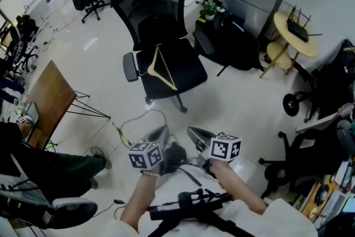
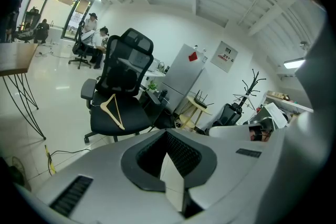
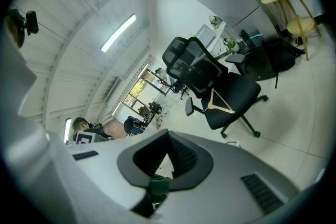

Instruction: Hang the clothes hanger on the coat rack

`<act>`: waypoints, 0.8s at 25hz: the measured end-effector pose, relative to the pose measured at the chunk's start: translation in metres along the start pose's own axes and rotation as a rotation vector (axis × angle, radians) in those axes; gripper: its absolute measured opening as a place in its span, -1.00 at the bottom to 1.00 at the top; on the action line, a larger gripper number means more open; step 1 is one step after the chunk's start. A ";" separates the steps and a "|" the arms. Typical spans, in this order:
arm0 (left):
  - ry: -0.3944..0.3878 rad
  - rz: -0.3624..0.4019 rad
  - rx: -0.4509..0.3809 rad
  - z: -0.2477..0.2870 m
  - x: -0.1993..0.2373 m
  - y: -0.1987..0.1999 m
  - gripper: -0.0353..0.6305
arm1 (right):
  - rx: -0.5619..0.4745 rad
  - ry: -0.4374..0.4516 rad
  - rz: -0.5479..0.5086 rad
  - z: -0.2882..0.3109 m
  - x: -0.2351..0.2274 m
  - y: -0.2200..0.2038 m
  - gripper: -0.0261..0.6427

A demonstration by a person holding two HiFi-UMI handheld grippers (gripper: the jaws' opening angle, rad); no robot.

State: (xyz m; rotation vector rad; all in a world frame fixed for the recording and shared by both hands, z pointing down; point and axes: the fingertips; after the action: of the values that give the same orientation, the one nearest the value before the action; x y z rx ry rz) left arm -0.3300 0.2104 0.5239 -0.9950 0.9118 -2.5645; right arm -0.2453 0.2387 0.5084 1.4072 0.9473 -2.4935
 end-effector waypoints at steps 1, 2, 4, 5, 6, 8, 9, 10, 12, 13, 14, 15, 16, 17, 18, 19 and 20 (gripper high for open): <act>0.000 -0.003 0.000 0.002 0.002 0.001 -0.90 | 0.004 0.000 0.002 0.002 -0.002 0.001 -0.90; 0.001 -0.006 0.000 0.004 0.004 0.003 -0.90 | 0.009 0.000 0.003 0.005 -0.003 0.002 -0.90; 0.002 -0.015 0.003 0.010 0.007 0.005 -0.90 | 0.022 -0.004 0.000 0.010 -0.007 0.005 -0.90; 0.002 -0.018 0.006 0.014 0.009 0.006 -0.90 | 0.027 -0.006 -0.002 0.013 -0.009 0.007 -0.90; 0.001 -0.021 0.009 0.018 0.011 0.008 -0.90 | 0.031 -0.009 -0.003 0.015 -0.012 0.011 -0.90; -0.003 -0.027 0.015 0.029 0.016 0.015 -0.90 | 0.038 -0.018 -0.003 0.021 -0.020 0.022 -0.90; -0.004 -0.031 0.017 0.035 0.018 0.019 -0.90 | 0.043 -0.024 -0.002 0.025 -0.024 0.027 -0.90; -0.006 -0.035 0.019 0.041 0.021 0.024 -0.90 | 0.050 -0.029 -0.003 0.030 -0.029 0.033 -0.90; -0.008 -0.042 0.019 0.052 0.027 0.035 -0.90 | 0.061 -0.035 -0.008 0.039 -0.035 0.046 -0.90; -0.008 -0.044 0.019 0.058 0.030 0.042 -0.90 | 0.065 -0.037 -0.012 0.044 -0.037 0.054 -0.90; -0.007 -0.046 0.019 0.063 0.034 0.049 -0.90 | 0.067 -0.039 -0.015 0.050 -0.038 0.063 -0.90; -0.005 -0.049 0.018 0.068 0.039 0.056 -0.90 | 0.067 -0.038 -0.019 0.056 -0.040 0.072 -0.90; -0.002 -0.051 0.017 0.073 0.044 0.063 -0.90 | 0.066 -0.038 -0.023 0.062 -0.043 0.080 -0.89; 0.000 -0.052 0.016 0.077 0.049 0.070 -0.90 | 0.066 -0.038 -0.027 0.068 -0.045 0.088 -0.89; 0.001 -0.054 0.015 0.081 0.054 0.076 -0.90 | 0.067 -0.041 -0.032 0.075 -0.049 0.094 -0.89; 0.003 -0.056 0.015 0.084 0.059 0.082 -0.90 | 0.069 -0.045 -0.036 0.082 -0.051 0.101 -0.89; 0.004 -0.059 0.014 0.087 0.065 0.087 -0.90 | 0.072 -0.050 -0.041 0.088 -0.054 0.107 -0.89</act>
State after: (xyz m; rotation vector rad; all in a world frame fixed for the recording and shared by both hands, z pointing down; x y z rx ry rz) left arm -0.3190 0.0749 0.5524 -1.0279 0.8773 -2.6187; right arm -0.2370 0.0931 0.5359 1.3521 0.8939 -2.6045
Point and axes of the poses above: the fingertips, and each gripper's own axes: z forward along the fingers, x to its left, y out of its top, and after that the axes turned 8 degrees about x, right-handed
